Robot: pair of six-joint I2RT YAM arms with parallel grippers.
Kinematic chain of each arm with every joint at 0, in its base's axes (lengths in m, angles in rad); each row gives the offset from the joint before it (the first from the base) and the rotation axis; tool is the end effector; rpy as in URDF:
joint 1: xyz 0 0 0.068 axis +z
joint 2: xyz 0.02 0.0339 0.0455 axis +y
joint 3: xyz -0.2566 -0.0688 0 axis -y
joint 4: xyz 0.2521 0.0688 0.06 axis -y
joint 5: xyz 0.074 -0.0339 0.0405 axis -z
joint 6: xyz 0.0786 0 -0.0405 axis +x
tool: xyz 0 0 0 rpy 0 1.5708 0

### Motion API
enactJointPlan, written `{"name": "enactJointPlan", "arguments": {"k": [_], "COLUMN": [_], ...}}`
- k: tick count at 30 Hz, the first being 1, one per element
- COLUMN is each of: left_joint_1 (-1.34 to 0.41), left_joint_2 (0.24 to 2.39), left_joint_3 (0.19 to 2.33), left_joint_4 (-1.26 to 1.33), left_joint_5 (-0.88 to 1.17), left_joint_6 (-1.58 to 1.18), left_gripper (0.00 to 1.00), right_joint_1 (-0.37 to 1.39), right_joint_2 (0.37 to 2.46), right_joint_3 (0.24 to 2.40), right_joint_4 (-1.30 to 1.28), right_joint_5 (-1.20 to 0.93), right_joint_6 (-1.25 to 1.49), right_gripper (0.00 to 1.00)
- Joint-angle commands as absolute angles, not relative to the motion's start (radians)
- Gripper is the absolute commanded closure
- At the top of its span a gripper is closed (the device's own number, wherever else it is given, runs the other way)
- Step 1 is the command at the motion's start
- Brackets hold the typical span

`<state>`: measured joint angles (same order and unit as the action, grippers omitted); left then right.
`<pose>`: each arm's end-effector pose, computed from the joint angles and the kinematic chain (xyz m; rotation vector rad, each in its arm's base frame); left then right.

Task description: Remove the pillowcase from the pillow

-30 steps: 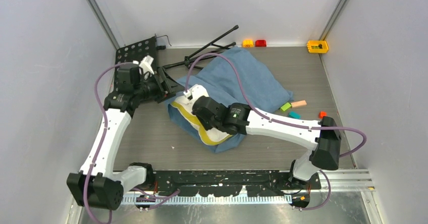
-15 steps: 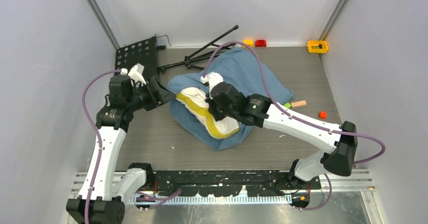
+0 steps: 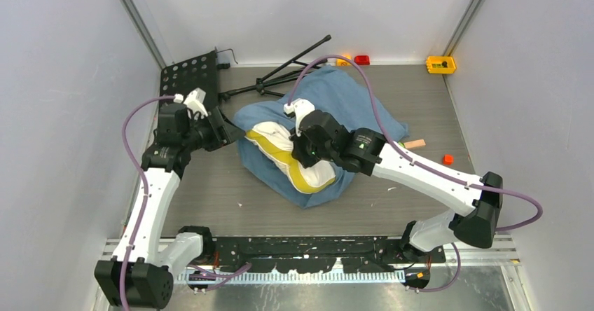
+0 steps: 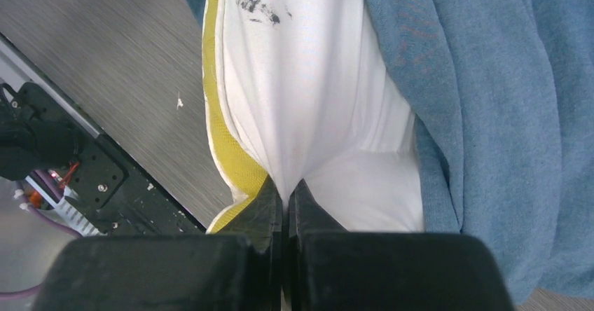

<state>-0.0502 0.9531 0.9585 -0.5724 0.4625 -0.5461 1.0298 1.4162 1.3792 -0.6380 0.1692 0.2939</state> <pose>0.2428 -0.0473 0.3065 -0.2608 2.1727 -0.8383 0.1931 0.2957 0.3230 -0.7353 2.1662 0.5220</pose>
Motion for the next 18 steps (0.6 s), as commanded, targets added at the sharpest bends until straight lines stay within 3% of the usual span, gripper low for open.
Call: {"name": "enactJointPlan", "arguments": {"k": [1, 8, 13, 16, 18], "left_joint_1": [-0.050, -0.059, -0.059, -0.059, -0.058], "left_joint_2": [0.989, 1.035, 1.054, 1.081, 1.107], "left_joint_3": [0.960, 0.956, 0.997, 1.033, 1.060], "left_joint_4": [-0.463, -0.399, -0.407, -0.412, -0.425], "left_joint_5": [0.455, 0.437, 0.362, 0.345, 0.337], "left_joint_6": [-0.558, -0.584, -0.571, -0.572, -0.569], "left_gripper": [0.39, 0.42, 0.66, 0.87, 0.93], "right_joint_1": [1.022, 1.015, 1.010, 1.007, 1.007], "right_joint_2": [1.342, 1.328, 1.314, 1.308, 1.299], "right_joint_3": [1.439, 1.448, 1.448, 1.445, 1.444], "right_joint_4": [-0.605, -0.627, -0.648, -0.669, -0.681], "right_joint_5": [0.151, 0.141, 0.136, 0.130, 0.126], "right_joint_6": [0.301, 0.296, 0.290, 0.283, 0.279], "right_gripper": [1.00, 1.00, 1.00, 1.00, 1.00]}}
